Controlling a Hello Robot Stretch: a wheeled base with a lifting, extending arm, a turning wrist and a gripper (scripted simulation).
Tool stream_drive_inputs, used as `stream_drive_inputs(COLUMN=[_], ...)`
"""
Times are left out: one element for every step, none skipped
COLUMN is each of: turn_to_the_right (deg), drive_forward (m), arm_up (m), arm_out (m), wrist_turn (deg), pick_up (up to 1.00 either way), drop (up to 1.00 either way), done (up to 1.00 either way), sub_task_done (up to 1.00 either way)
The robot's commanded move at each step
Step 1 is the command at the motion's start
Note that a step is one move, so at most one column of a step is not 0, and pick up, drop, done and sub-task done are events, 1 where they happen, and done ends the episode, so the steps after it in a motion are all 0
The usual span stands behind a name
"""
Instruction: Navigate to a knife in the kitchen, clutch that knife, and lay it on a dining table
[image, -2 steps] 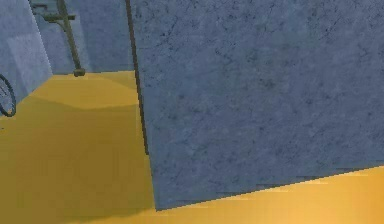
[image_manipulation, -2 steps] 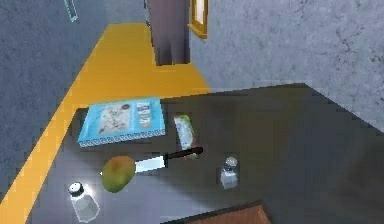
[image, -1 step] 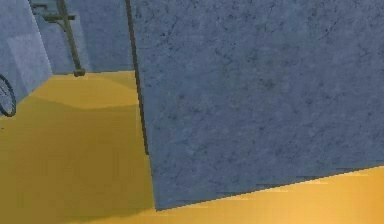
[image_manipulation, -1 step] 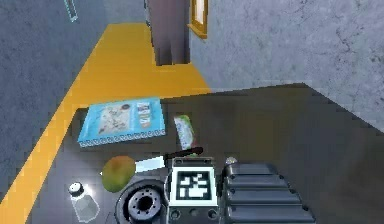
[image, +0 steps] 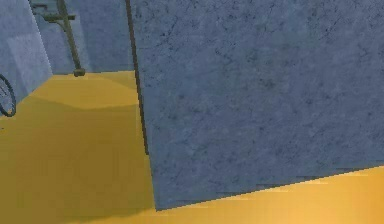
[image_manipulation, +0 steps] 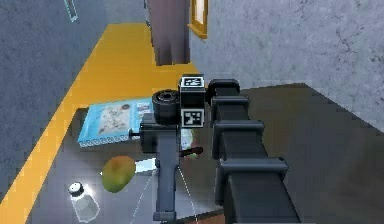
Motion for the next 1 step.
stream_drive_inputs(turn_to_the_right=[0.0], drive_forward=[0.0], arm_up=[0.0], arm_out=[0.0], wrist_turn=[45.0], pick_up=[0.0], drop=[0.0], done=[0.0], sub_task_done=[0.0])
